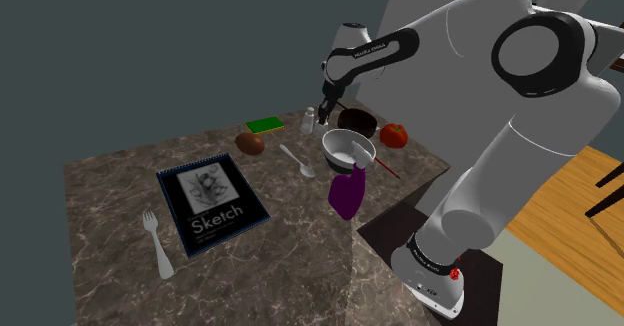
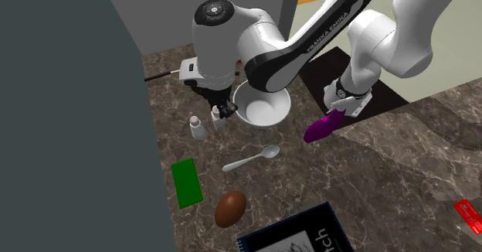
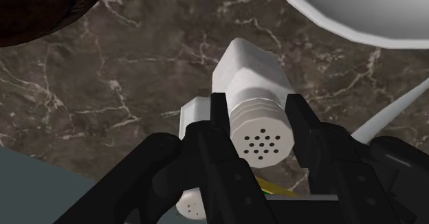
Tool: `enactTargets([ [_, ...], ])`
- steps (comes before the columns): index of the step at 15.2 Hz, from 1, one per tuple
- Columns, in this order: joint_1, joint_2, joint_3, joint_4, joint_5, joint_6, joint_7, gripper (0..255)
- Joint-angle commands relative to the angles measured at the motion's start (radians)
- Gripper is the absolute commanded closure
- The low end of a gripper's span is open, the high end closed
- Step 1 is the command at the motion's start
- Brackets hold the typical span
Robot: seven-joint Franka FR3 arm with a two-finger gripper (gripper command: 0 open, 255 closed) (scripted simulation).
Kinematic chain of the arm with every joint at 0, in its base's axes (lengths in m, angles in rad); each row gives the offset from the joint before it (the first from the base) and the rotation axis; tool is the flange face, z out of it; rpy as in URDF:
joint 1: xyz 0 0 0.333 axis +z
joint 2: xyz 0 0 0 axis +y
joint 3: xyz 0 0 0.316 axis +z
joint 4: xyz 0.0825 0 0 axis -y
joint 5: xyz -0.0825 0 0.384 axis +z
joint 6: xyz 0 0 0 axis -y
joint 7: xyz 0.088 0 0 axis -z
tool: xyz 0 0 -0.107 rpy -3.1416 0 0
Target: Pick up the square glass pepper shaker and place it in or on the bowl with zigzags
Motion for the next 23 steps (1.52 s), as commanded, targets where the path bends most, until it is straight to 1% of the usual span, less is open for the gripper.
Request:
enactTargets([
  [1,0.001,-0.013,0.001,0.016,-0.003,-0.029,0.003,255],
  [12,0.002,-0.077,0.004,0.100,-0.017,-0.176,0.011,255],
  [22,0.004,-0.111,0.007,0.195,-0.022,-0.305,0.014,255],
  [23,-0.007,-0.116,-0.006,0.197,-0.022,-0.310,-0.009,255],
])
